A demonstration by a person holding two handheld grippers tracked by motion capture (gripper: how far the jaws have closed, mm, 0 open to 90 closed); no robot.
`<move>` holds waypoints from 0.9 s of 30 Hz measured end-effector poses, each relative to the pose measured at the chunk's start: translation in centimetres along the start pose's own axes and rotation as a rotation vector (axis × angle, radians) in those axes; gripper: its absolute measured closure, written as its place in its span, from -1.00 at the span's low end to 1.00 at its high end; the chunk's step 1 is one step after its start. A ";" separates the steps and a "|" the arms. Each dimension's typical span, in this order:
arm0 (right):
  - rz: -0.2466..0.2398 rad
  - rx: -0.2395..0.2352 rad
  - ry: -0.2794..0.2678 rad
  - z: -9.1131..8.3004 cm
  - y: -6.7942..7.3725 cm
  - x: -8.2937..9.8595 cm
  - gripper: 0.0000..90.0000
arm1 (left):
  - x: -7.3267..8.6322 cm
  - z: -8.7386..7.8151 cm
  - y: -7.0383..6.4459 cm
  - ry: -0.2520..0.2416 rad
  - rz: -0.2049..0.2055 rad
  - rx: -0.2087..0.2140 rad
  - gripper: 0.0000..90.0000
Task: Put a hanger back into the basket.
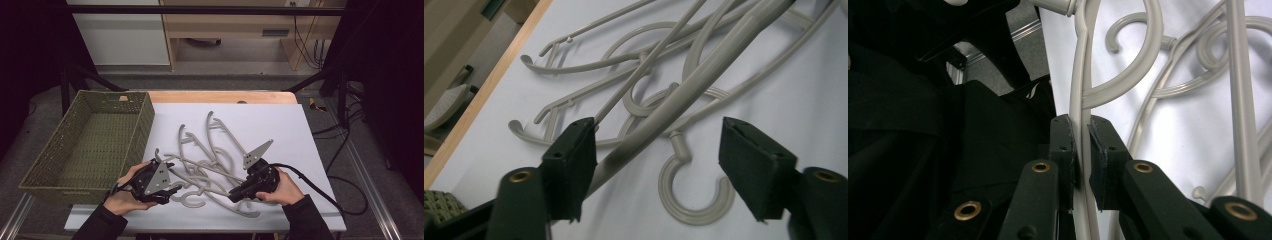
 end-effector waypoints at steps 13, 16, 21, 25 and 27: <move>-0.023 -0.048 0.008 0.4 0.4 -0.1 0.82 | 0.5 0.8 -0.3 0.040 0.113 -0.032 0.27; -0.024 -0.043 0.011 0.2 0.5 -0.1 0.82 | 0.5 0.5 -0.2 0.028 0.118 -0.035 0.39; -0.041 -0.022 -0.017 -0.3 0.3 -0.3 0.81 | 0.4 0.1 -0.1 0.009 0.123 -0.050 0.46; -0.041 0.030 -0.069 -1.3 0.1 -0.8 0.79 | 0.1 -0.3 0.0 -0.024 0.102 -0.049 0.64; -0.034 0.064 -0.063 -1.5 -0.2 -0.8 0.76 | -0.1 -0.6 -0.1 -0.040 0.087 -0.046 0.70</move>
Point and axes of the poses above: each handheld gripper's, and its own axes: z roughly forward along the jaws, x roughly out of its underside, y roughly to its left, the point moved 8 cm from there along z, roughly forward along the jaws, and after that the axes turned 4 degrees about -z, right-handed, at the moved point
